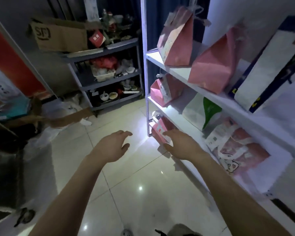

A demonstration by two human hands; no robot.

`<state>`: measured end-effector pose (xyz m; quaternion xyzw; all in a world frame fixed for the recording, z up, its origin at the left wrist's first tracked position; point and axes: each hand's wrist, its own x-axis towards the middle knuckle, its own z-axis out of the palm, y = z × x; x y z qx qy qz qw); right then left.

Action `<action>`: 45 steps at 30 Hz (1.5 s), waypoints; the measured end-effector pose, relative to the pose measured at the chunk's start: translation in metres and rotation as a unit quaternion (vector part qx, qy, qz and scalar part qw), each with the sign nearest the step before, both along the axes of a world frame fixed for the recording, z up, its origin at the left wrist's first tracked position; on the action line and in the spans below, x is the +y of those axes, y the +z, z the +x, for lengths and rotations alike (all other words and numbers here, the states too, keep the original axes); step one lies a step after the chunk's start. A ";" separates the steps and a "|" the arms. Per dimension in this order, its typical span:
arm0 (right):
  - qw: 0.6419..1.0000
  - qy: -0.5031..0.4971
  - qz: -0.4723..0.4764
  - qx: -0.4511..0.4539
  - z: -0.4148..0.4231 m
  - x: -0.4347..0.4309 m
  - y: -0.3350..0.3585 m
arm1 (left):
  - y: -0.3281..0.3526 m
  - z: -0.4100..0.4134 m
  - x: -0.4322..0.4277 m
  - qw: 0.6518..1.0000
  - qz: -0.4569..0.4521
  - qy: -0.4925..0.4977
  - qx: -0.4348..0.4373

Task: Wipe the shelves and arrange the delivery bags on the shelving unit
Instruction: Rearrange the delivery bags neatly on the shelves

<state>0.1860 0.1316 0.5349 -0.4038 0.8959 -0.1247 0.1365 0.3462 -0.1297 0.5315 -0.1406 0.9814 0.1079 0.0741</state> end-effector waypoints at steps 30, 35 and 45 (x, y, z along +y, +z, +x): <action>0.904 -0.409 -0.062 0.104 -0.141 -0.034 0.119 | 0.121 -0.402 -0.045 0.906 0.065 -0.383 0.165; 0.885 -0.435 -0.062 0.158 -0.147 -0.067 0.156 | 0.155 -0.442 -0.062 0.870 0.052 -0.451 0.189; 0.825 -0.513 -0.084 0.221 -0.150 -0.119 0.201 | 0.204 -0.472 -0.084 0.817 0.060 -0.527 0.226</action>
